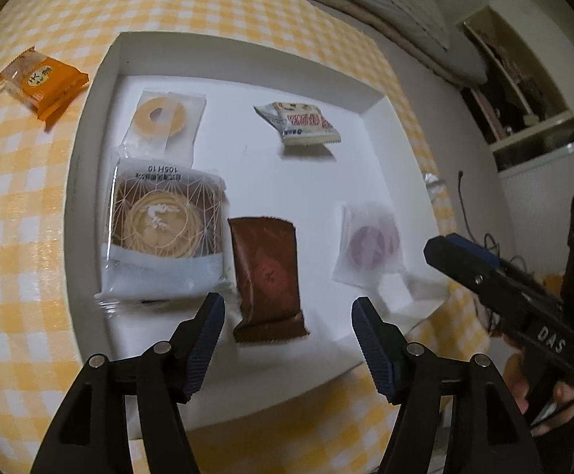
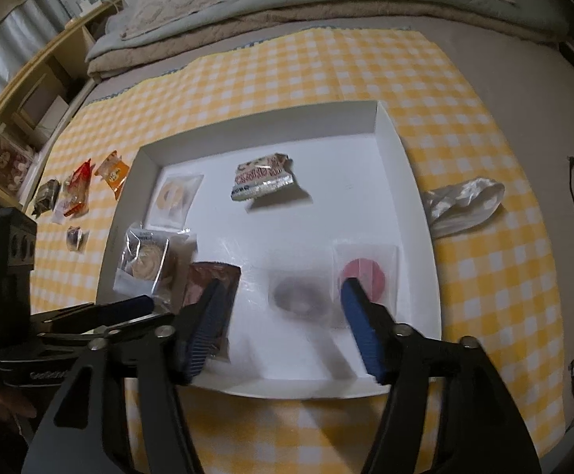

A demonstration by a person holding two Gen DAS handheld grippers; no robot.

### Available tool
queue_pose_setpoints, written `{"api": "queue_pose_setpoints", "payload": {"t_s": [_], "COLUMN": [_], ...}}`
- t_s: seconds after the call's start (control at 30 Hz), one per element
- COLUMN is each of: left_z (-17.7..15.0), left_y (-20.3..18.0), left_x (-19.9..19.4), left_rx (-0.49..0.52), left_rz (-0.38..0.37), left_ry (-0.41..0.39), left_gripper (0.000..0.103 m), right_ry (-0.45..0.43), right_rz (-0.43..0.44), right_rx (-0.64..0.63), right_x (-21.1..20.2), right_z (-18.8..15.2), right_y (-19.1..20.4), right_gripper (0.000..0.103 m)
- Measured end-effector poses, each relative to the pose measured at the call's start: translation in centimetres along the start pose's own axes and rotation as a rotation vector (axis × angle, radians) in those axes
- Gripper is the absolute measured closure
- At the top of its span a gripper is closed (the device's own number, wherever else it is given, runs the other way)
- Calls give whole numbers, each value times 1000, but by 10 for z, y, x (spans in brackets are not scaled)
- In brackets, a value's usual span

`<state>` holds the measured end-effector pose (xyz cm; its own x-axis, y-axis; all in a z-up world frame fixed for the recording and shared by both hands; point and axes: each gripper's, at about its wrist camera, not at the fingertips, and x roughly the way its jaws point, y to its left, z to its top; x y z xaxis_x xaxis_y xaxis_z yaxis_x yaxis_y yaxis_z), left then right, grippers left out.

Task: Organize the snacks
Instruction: 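Lower both packs into the white tray and open both tools, then move both tools back over the remaining snacks on the cloth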

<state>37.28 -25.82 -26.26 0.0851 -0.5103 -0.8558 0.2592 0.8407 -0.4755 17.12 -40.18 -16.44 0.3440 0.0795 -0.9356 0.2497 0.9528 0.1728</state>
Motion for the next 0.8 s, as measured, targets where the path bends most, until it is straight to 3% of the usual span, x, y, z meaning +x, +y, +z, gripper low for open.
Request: {"api": "queue_pose_setpoints", "payload": {"t_s": [0.13,0.33,0.4,0.57,0.8], "left_z": [-10,-22,-24,-30,-37], "left_y": [-3,-5,-4,-2,-1], "left_x": [-16,-37,-43,-57,-75], "left_rx": [48,99,107,137,182], "left_rz": [17,42,41,50,78], "left_ry": [-3,-33,-40,-61,-83], "left_gripper": [35,23,17,0,0], "right_ry": [22,12,3,-39,-56], "right_rz": [20,24,27,15,-37], "right_rx": [20,29,34,36,19], "right_x": [3,-1,-3,-14,-22], "right_z": [-7,-14,-14,-16,-21], "right_y": [-8,-12,-13,-11,-10], "right_gripper": [38,26,15,0,0]}}
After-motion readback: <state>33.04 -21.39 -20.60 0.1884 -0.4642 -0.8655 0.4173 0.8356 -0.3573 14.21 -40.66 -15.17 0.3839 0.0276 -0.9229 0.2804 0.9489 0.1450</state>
